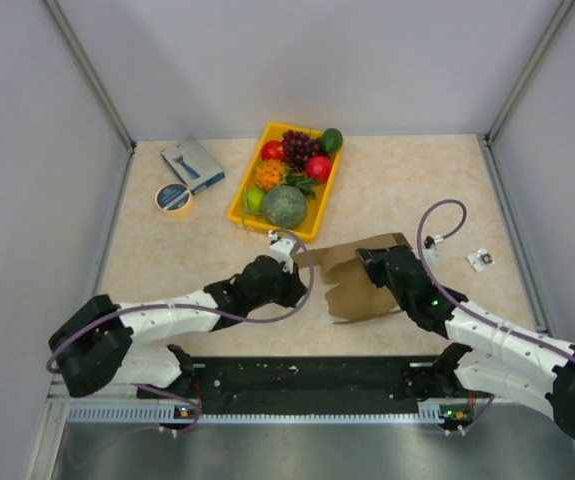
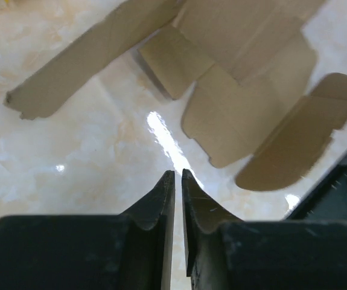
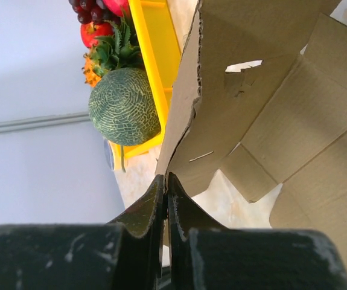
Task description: Fold the paper box
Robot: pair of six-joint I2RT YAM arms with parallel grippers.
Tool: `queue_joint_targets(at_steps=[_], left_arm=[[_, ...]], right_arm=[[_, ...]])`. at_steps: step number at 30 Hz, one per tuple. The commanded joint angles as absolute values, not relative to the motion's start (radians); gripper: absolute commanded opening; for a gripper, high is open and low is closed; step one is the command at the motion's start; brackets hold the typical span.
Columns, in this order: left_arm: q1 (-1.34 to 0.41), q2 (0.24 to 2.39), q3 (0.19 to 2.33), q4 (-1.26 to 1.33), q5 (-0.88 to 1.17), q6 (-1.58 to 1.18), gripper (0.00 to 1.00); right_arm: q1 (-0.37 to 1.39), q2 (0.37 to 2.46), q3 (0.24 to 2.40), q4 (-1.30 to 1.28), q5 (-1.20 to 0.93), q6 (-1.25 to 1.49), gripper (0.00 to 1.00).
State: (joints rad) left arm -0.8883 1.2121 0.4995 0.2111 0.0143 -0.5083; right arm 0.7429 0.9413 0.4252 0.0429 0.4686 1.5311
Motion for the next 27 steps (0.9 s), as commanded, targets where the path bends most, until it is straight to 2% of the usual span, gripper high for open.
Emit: queue_joint_targets(at_steps=[1,5,13,19,23,27], left_arm=[[-0.933,1.366,0.632,0.114,-0.350,-0.667,0.13],[-0.989,1.474,0.621,0.326,-0.408,-0.664,0.09],[-1.049,1.676,0.727,0.445,-0.437,-0.655,0.05],[-1.055,1.736,0.767,0.489,-0.448,-0.597,0.04],[-1.060,1.717,0.720,0.702,-0.342,-0.516,0.05],[-1.066,1.700,0.686,0.820,-0.327,-0.480,0.09]], right_arm=[[0.738,0.913,0.428,0.018,0.486,1.572,0.00],[0.736,0.916,0.426,0.003,0.492,1.623,0.00],[0.736,0.948,0.425,-0.032,0.469,1.686,0.00],[0.738,0.940,0.420,-0.066,0.468,1.719,0.00],[0.736,0.928,0.411,-0.097,0.454,1.738,0.00],[0.739,0.907,0.393,-0.112,0.457,1.752,0.00]])
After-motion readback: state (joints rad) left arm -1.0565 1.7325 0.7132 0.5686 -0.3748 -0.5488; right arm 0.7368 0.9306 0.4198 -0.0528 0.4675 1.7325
